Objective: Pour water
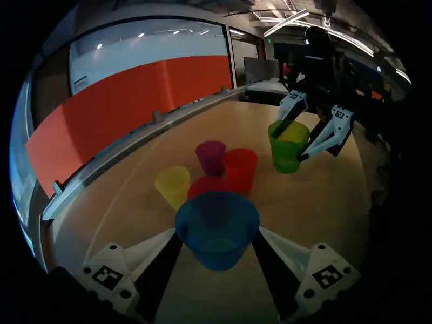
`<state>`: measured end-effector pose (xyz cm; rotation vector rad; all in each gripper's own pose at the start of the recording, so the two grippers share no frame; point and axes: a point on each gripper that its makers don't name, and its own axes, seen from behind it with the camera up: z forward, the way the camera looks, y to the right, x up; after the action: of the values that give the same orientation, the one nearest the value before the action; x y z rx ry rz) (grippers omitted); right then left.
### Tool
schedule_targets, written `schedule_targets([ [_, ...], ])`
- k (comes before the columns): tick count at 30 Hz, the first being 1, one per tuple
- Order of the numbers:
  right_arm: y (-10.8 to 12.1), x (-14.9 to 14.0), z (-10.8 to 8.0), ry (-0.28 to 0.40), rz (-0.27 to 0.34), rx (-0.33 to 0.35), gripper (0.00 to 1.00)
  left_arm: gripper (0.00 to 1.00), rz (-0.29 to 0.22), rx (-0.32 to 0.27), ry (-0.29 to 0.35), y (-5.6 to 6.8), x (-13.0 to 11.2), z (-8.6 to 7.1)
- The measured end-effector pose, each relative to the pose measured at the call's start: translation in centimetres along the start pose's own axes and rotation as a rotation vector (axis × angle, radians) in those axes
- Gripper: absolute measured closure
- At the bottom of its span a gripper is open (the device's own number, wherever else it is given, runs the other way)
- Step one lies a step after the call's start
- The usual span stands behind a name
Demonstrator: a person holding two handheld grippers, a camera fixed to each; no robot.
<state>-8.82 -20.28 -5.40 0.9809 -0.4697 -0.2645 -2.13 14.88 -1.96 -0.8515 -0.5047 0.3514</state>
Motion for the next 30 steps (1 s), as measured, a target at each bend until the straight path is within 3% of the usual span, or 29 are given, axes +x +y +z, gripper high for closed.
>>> schedule_targets([
  [15, -0.5, -3.5, 2.1, -0.134, -0.028, 0.040, 0.11, 0.14, 0.026, -0.036, -0.131, -0.2, -3.9, 2.7],
  [30, -0.6, -5.0, 3.8, -0.176, -0.029, 0.050, 0.11, 0.14, 0.003, -0.059, -0.157, -0.1, -5.8, 4.2],
])
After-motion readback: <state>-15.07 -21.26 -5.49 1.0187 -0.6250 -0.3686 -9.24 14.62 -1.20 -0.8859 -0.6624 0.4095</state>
